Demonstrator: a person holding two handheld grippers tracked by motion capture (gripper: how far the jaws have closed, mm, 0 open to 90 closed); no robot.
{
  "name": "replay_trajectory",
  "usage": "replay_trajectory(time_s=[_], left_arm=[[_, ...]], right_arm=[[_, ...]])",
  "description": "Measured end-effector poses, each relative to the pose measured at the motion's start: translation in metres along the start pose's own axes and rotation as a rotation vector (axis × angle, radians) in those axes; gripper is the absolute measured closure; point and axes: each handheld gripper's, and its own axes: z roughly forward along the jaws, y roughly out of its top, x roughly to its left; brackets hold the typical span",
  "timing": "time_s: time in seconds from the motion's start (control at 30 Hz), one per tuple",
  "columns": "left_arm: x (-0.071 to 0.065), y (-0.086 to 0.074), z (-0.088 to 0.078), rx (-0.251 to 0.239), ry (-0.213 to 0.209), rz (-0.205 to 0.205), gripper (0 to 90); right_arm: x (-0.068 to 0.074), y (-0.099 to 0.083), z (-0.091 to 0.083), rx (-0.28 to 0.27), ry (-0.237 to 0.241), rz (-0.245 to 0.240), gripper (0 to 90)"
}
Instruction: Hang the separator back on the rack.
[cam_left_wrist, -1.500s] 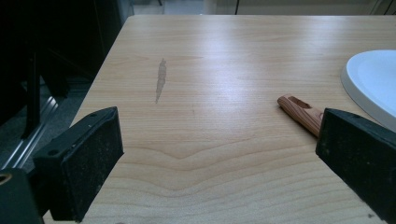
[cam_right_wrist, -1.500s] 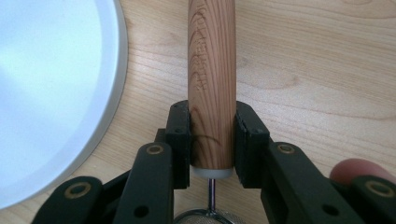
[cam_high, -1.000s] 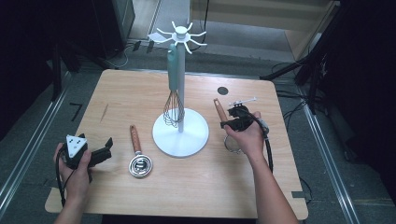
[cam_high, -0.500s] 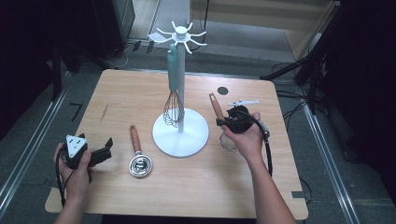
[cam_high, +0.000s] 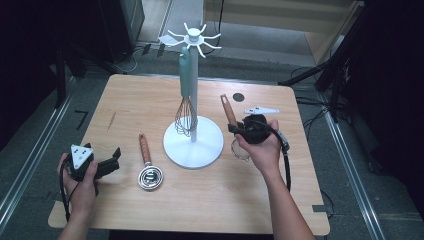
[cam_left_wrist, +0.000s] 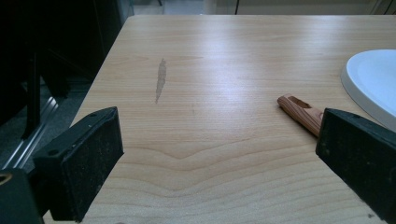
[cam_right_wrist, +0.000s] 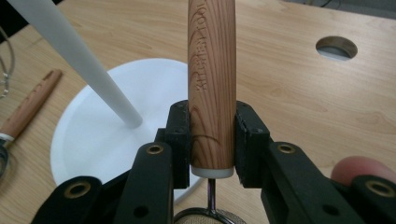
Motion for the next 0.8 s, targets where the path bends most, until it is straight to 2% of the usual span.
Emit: replay_trajectory(time_s=[0.8], left_arm=[[0.000, 0.000, 0.000, -0.001, 0.000, 0.001, 1.2]], right_arm=[[0.021, 0.009, -0.024, -0.194, 0.085, -0.071, 72.3]])
